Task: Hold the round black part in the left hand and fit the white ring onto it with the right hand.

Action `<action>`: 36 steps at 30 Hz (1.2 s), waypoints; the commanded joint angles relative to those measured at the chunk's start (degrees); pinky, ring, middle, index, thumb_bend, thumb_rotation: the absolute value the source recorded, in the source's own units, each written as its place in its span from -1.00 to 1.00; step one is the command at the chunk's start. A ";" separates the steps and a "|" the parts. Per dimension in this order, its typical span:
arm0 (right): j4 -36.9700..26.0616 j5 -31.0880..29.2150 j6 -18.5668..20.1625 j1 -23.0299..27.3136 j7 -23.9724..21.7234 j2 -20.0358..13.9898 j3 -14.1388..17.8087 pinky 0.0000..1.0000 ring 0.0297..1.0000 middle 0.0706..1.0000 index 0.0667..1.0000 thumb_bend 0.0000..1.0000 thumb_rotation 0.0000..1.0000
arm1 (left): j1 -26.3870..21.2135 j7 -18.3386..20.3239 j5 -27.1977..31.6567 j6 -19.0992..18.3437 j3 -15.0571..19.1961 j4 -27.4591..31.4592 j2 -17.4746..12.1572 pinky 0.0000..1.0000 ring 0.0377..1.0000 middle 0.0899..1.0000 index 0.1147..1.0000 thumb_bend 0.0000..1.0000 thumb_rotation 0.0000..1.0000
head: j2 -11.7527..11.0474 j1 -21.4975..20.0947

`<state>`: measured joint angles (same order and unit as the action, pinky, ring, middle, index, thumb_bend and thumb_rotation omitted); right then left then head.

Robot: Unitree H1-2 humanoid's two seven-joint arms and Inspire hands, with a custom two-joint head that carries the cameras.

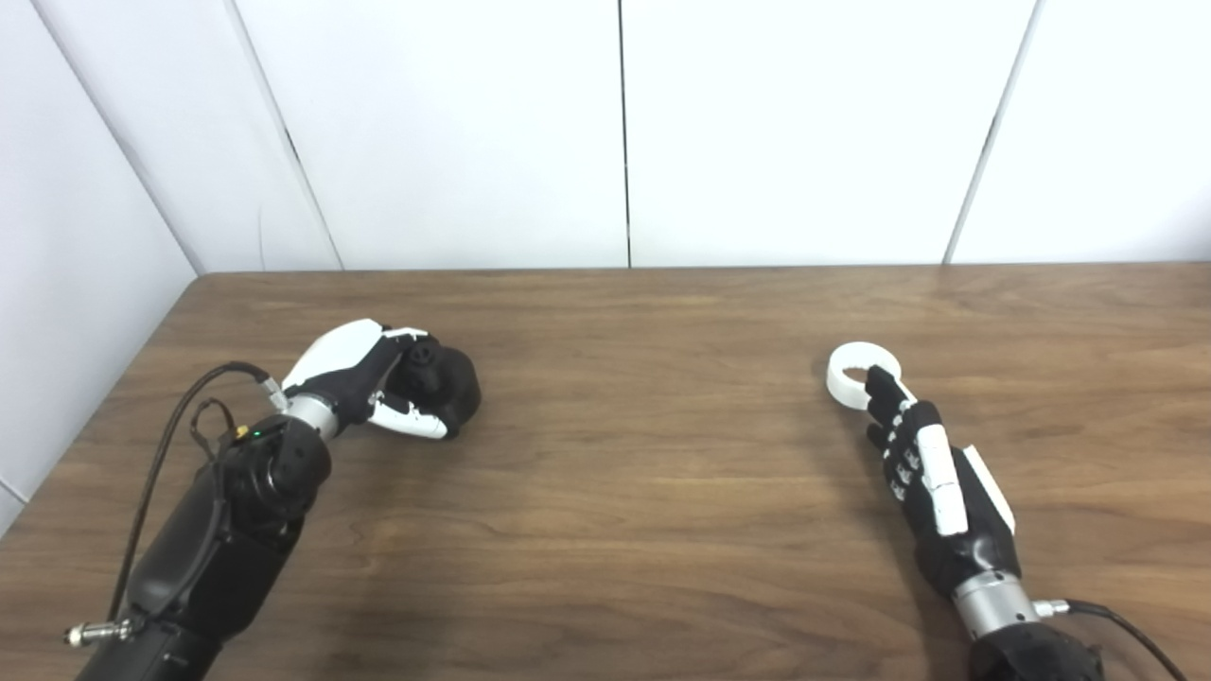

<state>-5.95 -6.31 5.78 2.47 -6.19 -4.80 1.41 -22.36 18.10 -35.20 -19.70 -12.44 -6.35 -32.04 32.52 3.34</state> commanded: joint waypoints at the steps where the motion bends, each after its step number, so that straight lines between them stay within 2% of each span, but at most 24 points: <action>1: -1.29 -0.11 0.19 0.21 -0.05 0.01 -0.16 1.00 1.00 0.93 0.85 0.19 1.00 | -2.28 -0.90 -0.14 0.28 0.97 0.61 -1.07 1.00 1.00 0.84 0.61 0.76 -0.41 | 0.00 0.02; 11: -1.34 -0.75 -0.60 0.16 -0.66 -0.41 -0.12 1.00 1.00 0.93 0.84 0.17 1.00 | -1.98 -0.72 -0.13 0.03 1.10 1.03 -0.99 1.00 1.00 0.82 0.48 0.71 -0.42 | 0.11 0.01; 19: -1.93 -1.19 0.17 -0.09 -0.81 -0.60 -0.25 1.00 1.00 0.92 0.83 0.18 1.00 | -1.81 -1.47 -0.35 0.30 1.15 0.76 -0.73 1.00 1.00 0.83 0.39 0.71 -0.46 | 0.26 0.16; 31: -2.63 -1.00 0.49 -0.30 -0.90 -1.20 -0.72 1.00 1.00 0.92 0.85 0.20 1.00 | -0.83 -1.95 -0.77 0.00 1.51 1.71 0.20 0.87 0.99 0.83 0.37 0.72 -0.57 | 0.47 0.30; 36: -2.39 -1.37 0.38 -0.14 -1.07 -1.42 -0.68 1.00 1.00 0.93 0.85 0.20 1.00 | -0.04 -1.96 -0.99 0.00 1.27 3.09 0.49 0.88 1.00 0.82 0.37 0.74 -0.55 | 0.60 0.32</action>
<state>-7.30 -7.13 6.31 1.49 -6.42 -5.86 0.77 -21.35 17.48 -35.27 -19.95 -11.46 -5.01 -31.01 33.05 3.60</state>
